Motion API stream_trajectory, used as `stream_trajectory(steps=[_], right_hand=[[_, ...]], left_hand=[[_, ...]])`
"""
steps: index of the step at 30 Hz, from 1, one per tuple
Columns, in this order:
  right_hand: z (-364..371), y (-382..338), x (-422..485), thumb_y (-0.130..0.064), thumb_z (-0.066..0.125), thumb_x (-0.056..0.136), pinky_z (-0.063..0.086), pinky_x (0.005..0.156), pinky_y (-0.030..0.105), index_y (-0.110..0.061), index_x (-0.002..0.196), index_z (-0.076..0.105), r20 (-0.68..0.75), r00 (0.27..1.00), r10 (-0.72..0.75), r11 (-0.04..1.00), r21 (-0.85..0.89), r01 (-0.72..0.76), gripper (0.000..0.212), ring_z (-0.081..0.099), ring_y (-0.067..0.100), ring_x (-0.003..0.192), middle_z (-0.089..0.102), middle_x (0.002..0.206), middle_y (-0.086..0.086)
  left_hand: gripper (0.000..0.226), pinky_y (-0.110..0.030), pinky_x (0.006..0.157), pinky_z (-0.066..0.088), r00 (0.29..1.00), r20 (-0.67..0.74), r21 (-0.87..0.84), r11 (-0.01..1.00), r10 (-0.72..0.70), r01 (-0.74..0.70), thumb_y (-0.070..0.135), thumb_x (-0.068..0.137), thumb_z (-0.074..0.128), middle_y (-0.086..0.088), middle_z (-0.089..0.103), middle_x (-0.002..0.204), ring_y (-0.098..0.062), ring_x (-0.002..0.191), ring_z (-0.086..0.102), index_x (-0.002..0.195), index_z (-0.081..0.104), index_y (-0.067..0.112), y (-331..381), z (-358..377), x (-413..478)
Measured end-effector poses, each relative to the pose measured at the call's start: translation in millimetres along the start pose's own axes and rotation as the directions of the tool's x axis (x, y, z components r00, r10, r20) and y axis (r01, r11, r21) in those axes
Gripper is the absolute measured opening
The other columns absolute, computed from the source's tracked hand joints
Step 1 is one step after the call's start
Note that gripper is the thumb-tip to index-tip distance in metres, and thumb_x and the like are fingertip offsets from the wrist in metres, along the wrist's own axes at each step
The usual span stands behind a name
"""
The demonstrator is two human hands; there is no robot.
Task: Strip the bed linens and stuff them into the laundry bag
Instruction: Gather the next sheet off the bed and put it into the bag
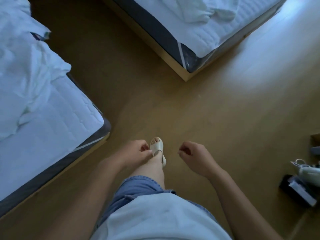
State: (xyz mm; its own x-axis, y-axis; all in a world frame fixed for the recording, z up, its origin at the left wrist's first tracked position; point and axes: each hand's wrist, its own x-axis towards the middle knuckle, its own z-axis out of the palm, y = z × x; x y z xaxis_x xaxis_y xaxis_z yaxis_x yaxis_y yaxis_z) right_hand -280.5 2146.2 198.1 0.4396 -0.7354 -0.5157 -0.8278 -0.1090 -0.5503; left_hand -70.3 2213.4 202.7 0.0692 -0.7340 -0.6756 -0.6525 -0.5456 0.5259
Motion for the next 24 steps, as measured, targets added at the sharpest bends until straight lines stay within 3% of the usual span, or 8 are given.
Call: stream_trajectory(steps=[7,11,16,19,24], right_hand=[[-108,-58,173,-0.022,0.054,0.091,0.045,0.066,0.029,-0.016,0.090,0.063,-0.011,1.000,-0.014,1.000,-0.007,0.014,0.010,0.056,0.015,0.074,0.061,0.080,-0.004],[-165,-85,261,-0.021,0.055,0.091,0.046,0.066,0.029,-0.016,0.088,0.064,-0.040,0.999,-0.005,0.999,0.035,0.006,0.009,0.056,0.014,0.073,0.061,0.079,-0.004],[-211,-109,382,-0.020,0.056,0.091,0.041,0.057,0.019,-0.028,0.078,0.057,0.002,1.000,-0.024,0.997,0.073,0.024,0.015,0.053,0.006,0.066,0.059,0.074,-0.011],[-248,-127,470,-0.023,0.056,0.092,0.041,0.056,0.018,-0.023,0.079,0.058,0.017,0.998,-0.056,0.998,0.038,0.055,0.013,0.052,0.004,0.065,0.058,0.074,-0.010],[-328,-176,604,-0.023,0.052,0.095,0.034,0.054,0.017,-0.017,0.092,0.060,0.043,0.995,-0.086,0.990,-0.107,0.090,0.010,0.053,0.010,0.071,0.058,0.083,-0.002]], left_hand=[[0.026,-0.025,0.081,0.049,0.998,0.018,0.050,0.997,0.055,-0.056,0.036,0.095,0.055,0.002,0.064,0.107,-0.012,0.095,0.060,0.112,0.062,0.018,65,-152,155],[0.027,-0.030,0.081,0.048,0.997,-0.011,0.096,0.992,0.079,-0.078,0.038,0.095,0.054,0.000,0.064,0.102,-0.016,0.093,0.060,0.109,0.063,0.016,107,-233,234],[0.020,-0.034,0.085,0.050,0.997,0.074,-0.151,0.988,0.031,-0.019,0.032,0.094,0.056,-0.001,0.065,0.095,-0.015,0.089,0.061,0.102,0.065,0.015,139,-284,334],[0.016,-0.036,0.083,0.051,0.990,0.138,-0.150,0.989,0.009,0.012,0.028,0.095,0.056,-0.003,0.066,0.094,-0.018,0.086,0.061,0.099,0.064,0.015,153,-321,403],[0.021,-0.032,0.082,0.049,0.998,-0.006,-0.205,0.976,-0.070,0.067,0.032,0.092,0.059,-0.003,0.067,0.096,-0.018,0.088,0.062,0.101,0.066,0.014,173,-433,503]])
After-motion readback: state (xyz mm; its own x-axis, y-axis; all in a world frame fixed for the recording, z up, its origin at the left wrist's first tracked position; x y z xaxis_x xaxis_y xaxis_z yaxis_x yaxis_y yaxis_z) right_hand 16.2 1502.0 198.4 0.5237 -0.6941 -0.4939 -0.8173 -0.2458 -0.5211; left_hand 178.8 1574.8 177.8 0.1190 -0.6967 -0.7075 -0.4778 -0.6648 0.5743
